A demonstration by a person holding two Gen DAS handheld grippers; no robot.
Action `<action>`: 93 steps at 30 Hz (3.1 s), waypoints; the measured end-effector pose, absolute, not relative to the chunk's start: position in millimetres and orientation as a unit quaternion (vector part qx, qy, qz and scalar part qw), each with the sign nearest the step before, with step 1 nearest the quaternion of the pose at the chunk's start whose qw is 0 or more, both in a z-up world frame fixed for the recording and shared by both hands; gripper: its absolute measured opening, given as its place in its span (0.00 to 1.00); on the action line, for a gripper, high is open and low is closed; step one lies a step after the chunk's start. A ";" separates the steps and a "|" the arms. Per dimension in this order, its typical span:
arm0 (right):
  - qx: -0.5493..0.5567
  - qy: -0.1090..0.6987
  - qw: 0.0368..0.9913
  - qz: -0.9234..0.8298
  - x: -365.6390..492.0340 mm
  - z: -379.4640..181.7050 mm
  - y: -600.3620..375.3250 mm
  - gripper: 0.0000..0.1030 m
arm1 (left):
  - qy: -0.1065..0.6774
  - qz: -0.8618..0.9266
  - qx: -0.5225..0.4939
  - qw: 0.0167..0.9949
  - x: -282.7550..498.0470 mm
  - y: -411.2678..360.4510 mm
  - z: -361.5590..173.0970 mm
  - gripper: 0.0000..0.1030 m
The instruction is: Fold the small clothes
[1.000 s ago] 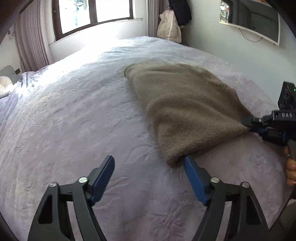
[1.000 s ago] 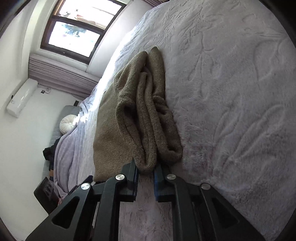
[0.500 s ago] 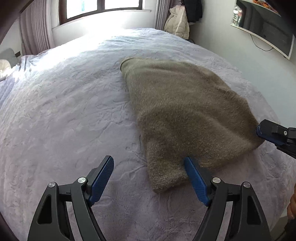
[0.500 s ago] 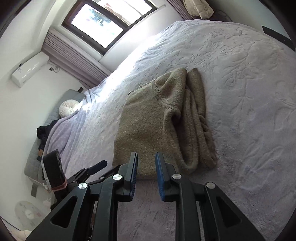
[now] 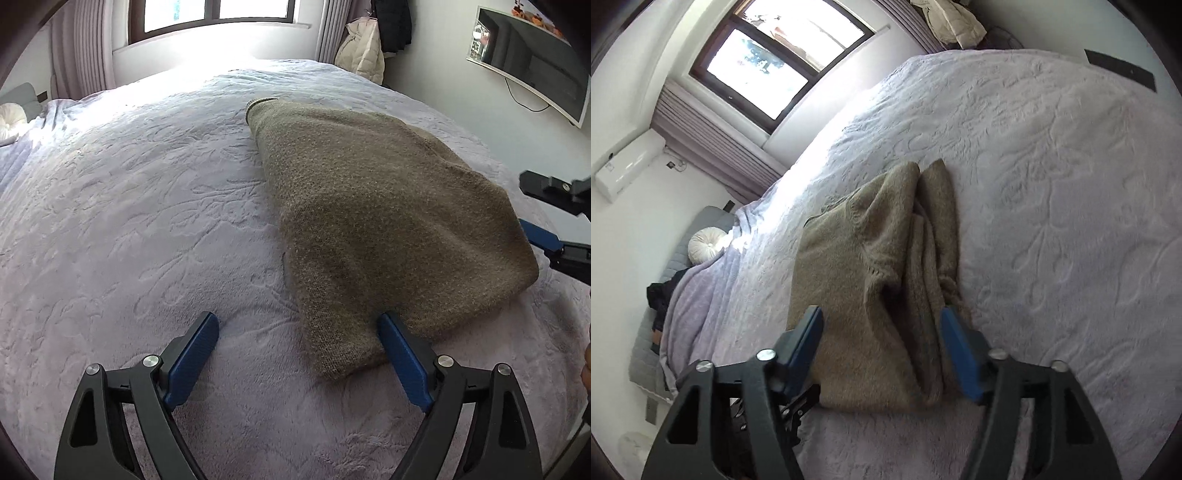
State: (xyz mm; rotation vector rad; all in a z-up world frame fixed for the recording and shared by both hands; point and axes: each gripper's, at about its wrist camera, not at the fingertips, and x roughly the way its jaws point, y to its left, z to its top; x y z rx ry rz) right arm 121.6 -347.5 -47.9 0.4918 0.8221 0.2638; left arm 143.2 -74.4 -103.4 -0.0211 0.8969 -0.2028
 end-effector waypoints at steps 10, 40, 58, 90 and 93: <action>0.222 0.453 0.859 0.092 162.6 -80.2 -354.6 0.24 | 0.441 -0.095 -0.012 0.892 146.3 -73.7 -104.9 0.92; 0.257 0.420 0.850 0.189 144.0 -52.3 -404.3 0.77 | 0.448 -0.184 -0.077 0.872 184.1 -46.7 -75.4 0.93; 0.209 0.519 0.790 0.251 264.1 -92.8 -362.3 0.58 | 0.501 -0.296 -0.103 0.807 273.3 -84.5 -104.9 0.84; 0.262 0.514 0.730 0.366 75.0 -78.5 -188.3 0.45 | 0.480 -0.219 -0.091 0.845 39.9 97.9 -32.5 0.56; 0.218 0.536 0.745 0.331 71.9 -104.4 -176.7 0.45 | 0.499 -0.171 -0.072 0.846 38.5 106.7 -62.1 0.65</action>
